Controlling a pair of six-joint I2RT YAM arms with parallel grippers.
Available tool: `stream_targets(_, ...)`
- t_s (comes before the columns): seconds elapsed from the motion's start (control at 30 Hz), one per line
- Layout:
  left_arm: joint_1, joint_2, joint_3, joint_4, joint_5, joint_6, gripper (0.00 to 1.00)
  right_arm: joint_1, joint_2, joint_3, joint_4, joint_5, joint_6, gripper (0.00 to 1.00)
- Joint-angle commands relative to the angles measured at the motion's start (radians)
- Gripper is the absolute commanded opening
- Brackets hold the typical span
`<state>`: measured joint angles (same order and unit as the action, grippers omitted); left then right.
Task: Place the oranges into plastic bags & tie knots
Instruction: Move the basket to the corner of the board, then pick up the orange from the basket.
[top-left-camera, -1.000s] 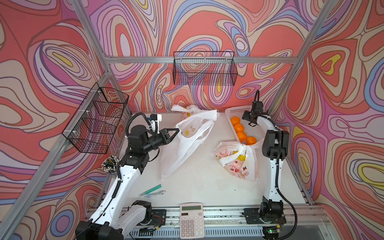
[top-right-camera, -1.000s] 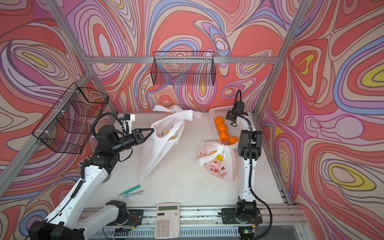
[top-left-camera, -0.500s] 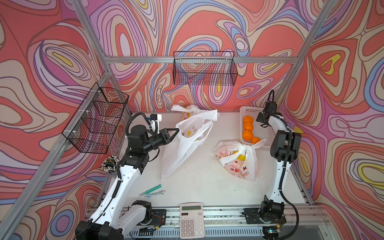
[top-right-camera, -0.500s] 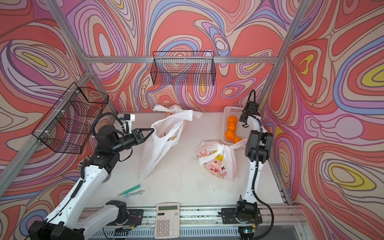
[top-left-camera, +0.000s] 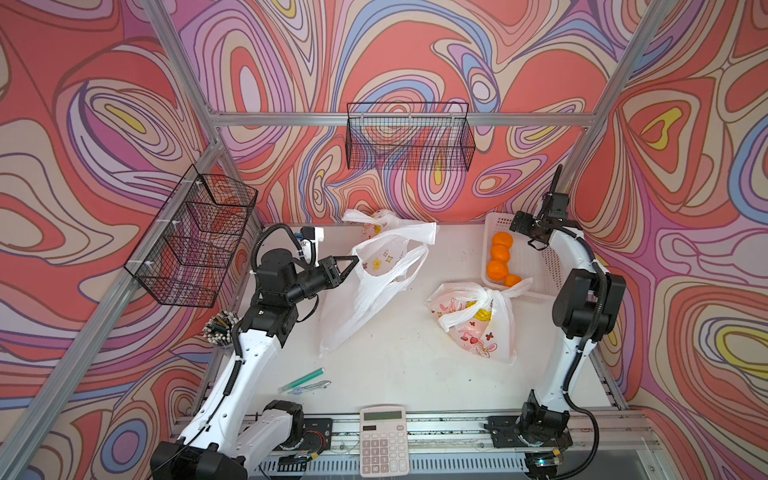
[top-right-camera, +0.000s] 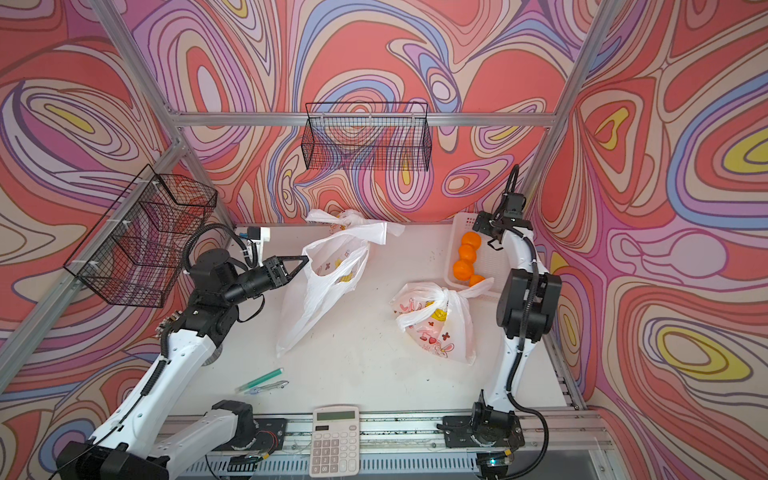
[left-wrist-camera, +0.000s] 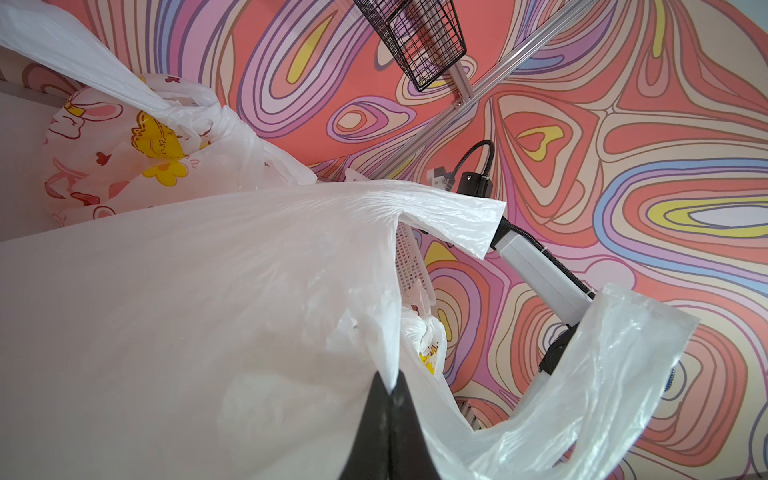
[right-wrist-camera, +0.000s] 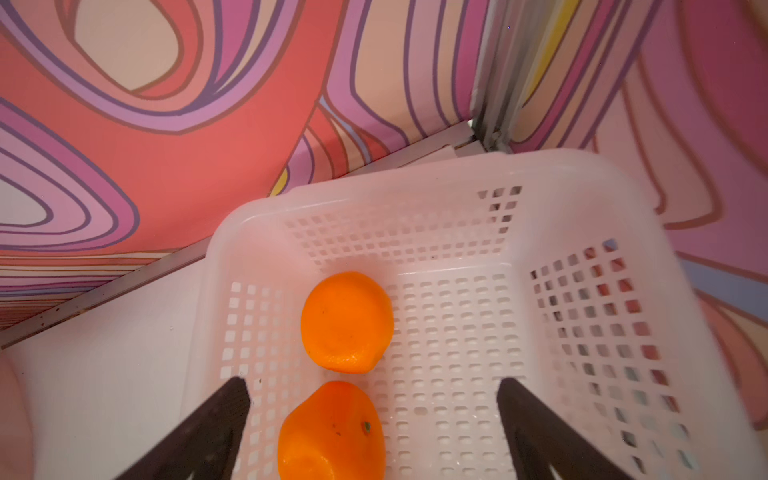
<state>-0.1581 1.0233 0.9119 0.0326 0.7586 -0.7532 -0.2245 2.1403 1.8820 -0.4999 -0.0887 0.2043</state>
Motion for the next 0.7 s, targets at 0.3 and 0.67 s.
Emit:
stream_targets(0.3,0.003,-0.019,0.015,-0.037,-0.005,0.035,0.00,0.040,0.283,0.201,-0.089,-0.061,0.037,0.98)
stream_targets(0.67,0.004,-0.022,0.011,-0.040,-0.004,0.032,0.00,0.044,0.369,0.284,-0.075,0.002,0.040,0.93)
